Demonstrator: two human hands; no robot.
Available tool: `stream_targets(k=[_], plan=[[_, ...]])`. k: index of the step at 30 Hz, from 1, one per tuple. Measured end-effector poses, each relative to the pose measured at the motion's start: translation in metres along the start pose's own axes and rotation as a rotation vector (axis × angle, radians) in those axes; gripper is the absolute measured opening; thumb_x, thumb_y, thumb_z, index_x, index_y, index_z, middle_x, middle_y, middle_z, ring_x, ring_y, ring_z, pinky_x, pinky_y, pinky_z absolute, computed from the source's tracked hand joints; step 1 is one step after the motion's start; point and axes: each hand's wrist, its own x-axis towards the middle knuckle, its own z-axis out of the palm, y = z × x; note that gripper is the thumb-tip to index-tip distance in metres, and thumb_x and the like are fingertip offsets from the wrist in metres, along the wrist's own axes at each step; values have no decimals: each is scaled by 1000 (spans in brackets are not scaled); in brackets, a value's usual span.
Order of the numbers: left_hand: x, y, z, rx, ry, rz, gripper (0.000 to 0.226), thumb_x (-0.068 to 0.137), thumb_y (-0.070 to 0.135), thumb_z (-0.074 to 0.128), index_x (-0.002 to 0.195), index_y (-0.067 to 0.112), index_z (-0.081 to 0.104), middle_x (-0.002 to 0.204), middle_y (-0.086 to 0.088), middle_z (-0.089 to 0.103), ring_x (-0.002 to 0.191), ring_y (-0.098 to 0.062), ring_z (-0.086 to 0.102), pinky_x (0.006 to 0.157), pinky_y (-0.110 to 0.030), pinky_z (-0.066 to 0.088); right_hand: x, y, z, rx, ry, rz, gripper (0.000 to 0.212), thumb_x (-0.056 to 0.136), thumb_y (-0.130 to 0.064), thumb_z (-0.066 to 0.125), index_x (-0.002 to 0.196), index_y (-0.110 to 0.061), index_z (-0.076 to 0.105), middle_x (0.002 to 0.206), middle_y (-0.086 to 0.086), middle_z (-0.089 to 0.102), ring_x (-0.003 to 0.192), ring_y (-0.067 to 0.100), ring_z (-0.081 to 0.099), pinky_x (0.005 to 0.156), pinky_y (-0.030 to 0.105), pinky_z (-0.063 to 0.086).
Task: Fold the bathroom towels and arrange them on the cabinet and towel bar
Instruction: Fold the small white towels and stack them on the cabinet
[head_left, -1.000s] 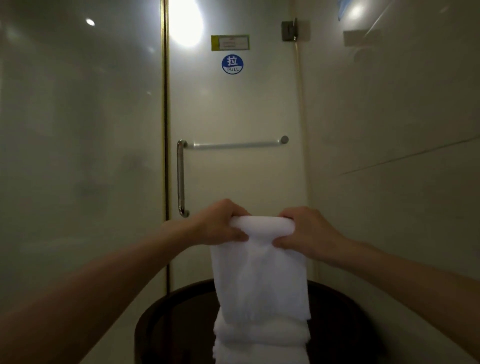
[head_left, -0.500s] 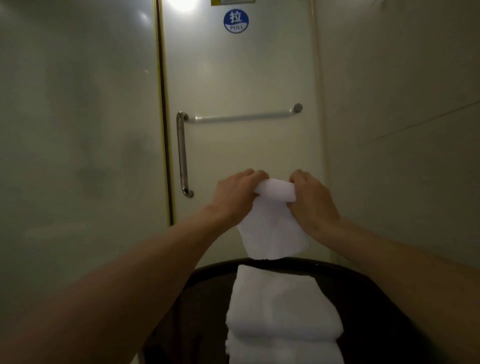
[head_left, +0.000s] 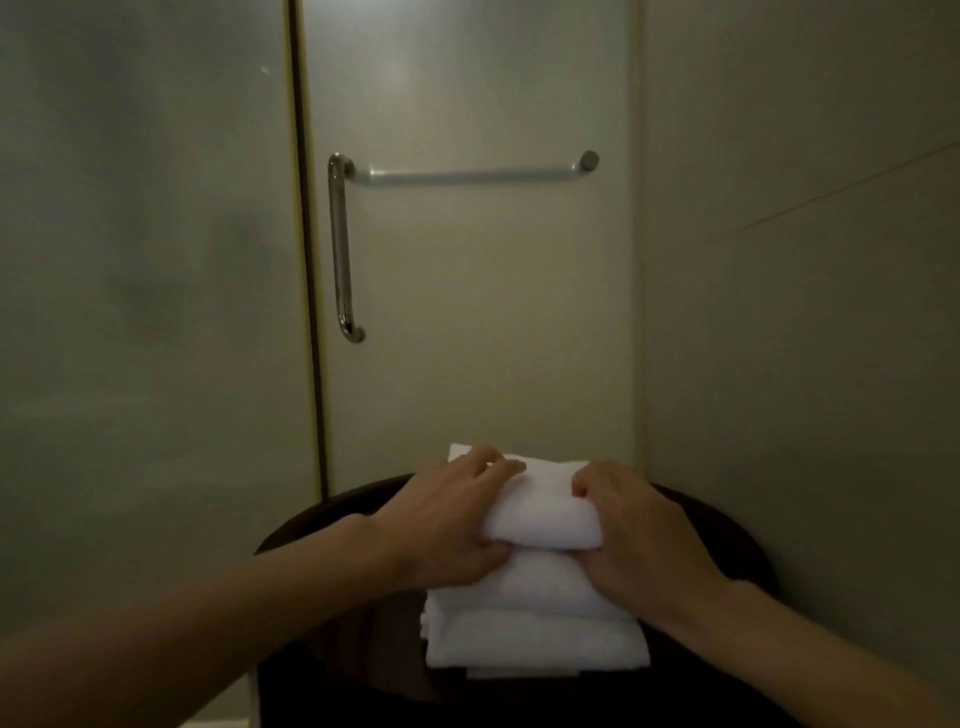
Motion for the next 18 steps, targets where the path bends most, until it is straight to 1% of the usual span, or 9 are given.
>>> stream_targets(k=[2,4,5,7,9,11,13,14,18], plan=[[-7,5,-2,46,-34,20,68,81,52,47,141,23,33,137,-1,42,118,-21,45,97,-34,39,-9,-2,-9,-3,-41,9,36,63,-23,63,97,-17,56,93,3,60,80,25,59,61,34,51],[-9,11,-9,68,-75,26,70,82,62,34,140,23,37,132,-1,47,117,-20,44,99,-36,35,-12,-4,-16,-48,-91,-2,40,64,-30,56,102,-16,58,97,5,60,84,26,59,69,35,50],[-8,13,-13,60,-85,2,70,82,64,28,139,24,39,131,-1,48,118,-20,45,99,-36,34,-12,-4,-19,-61,-118,-4,43,66,-32,54,106,-15,58,101,6,60,88,27,58,74,35,47],[-2,14,-19,11,-62,-75,68,85,63,22,140,26,40,137,-2,49,122,-22,45,102,-36,32,-7,-6,-25,-49,-172,-5,49,76,-36,51,120,-14,56,114,8,59,100,27,56,84,34,42],[7,15,-18,-26,-86,-131,64,92,61,18,145,29,33,147,-3,41,132,-24,39,107,-39,26,0,-7,-26,-31,-227,-10,52,90,-41,47,135,-15,46,131,8,53,115,25,51,96,34,38],[12,15,-11,-31,-190,-164,60,96,58,15,150,32,21,156,-3,27,142,-23,24,114,-42,18,2,-7,-25,-58,-296,-32,57,95,-46,42,143,-16,37,142,7,46,126,24,44,104,34,32],[13,15,-2,-33,-276,-183,58,96,57,13,150,36,13,158,-3,19,146,-23,15,117,-43,14,1,-7,-25,-83,-358,-48,63,95,-49,40,147,-14,31,147,7,41,132,24,40,108,34,29],[12,15,2,-38,-290,-187,57,96,57,13,150,38,12,158,-3,19,146,-23,15,117,-42,14,0,-7,-25,-79,-378,-40,65,95,-49,41,148,-13,29,149,8,40,133,25,39,109,35,28],[8,14,13,-66,-256,-166,55,96,57,14,148,41,16,156,-3,28,144,-20,21,116,-38,17,-8,-8,-25,-78,-402,-45,65,93,-48,46,145,-10,34,148,10,41,132,26,40,108,35,30]])
